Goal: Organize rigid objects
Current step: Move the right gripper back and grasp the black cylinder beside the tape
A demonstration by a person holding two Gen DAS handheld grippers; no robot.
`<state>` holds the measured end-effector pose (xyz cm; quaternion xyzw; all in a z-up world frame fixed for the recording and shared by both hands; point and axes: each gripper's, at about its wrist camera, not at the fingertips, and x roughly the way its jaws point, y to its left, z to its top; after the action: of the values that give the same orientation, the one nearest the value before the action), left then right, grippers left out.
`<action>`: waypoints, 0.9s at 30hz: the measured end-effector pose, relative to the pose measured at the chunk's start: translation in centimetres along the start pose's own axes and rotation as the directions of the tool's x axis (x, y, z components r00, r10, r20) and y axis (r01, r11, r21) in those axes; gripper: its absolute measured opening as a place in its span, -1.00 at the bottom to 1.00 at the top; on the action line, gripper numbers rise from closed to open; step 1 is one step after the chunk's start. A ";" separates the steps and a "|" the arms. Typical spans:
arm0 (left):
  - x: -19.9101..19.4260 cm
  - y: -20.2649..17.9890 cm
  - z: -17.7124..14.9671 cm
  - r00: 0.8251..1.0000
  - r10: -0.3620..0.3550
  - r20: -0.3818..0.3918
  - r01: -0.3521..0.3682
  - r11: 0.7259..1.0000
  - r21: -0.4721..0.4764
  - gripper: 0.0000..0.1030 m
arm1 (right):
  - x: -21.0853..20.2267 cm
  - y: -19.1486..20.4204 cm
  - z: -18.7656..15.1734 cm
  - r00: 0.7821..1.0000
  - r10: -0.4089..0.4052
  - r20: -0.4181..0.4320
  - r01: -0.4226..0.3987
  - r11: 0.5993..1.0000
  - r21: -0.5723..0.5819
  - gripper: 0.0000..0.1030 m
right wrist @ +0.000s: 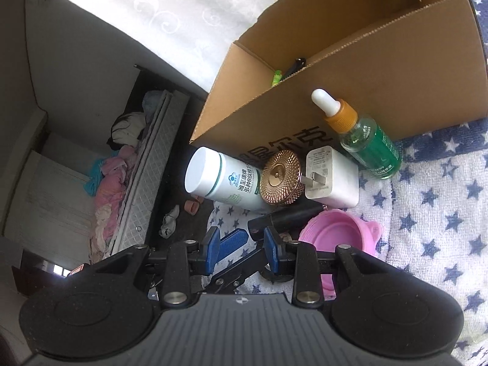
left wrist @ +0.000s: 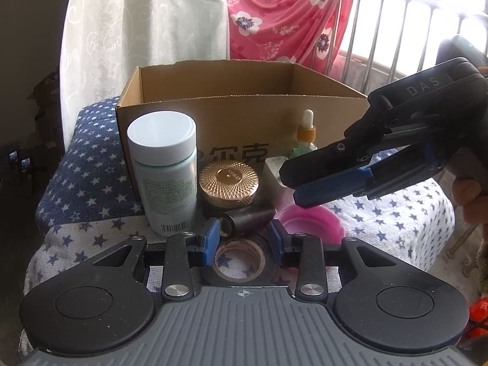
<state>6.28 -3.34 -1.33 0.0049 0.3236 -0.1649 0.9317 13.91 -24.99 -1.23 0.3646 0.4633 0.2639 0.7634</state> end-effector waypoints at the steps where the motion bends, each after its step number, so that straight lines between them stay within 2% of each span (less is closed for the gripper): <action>1: 0.2 0.1 0.0 1.000 0.010 -0.001 -0.010 1.000 -0.011 -0.32 | 0.2 -0.1 0.1 1.000 0.003 -0.002 -0.003 1.000 0.013 -0.33; 12: 2.2 1.2 0.1 0.999 -0.036 -0.040 0.033 0.997 -0.071 -0.33 | 1.7 -1.1 -0.1 1.000 0.000 -0.002 0.000 0.997 0.076 -0.33; 23: -0.5 -0.3 -0.4 0.998 -0.047 0.032 0.048 0.998 -0.043 -0.58 | 1.5 -1.8 -1.0 1.000 0.007 -0.002 -0.007 0.991 0.132 -0.33; 27: -1.8 -1.0 -1.1 0.998 -0.054 0.046 0.054 0.998 -0.016 -0.60 | 1.8 -2.0 -1.7 1.000 0.013 -0.023 -0.009 0.987 0.160 -0.33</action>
<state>3.97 -3.65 -0.98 -0.0157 0.3039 -0.1872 0.9340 13.32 -24.37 -4.29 0.4241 0.4900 0.2343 0.7247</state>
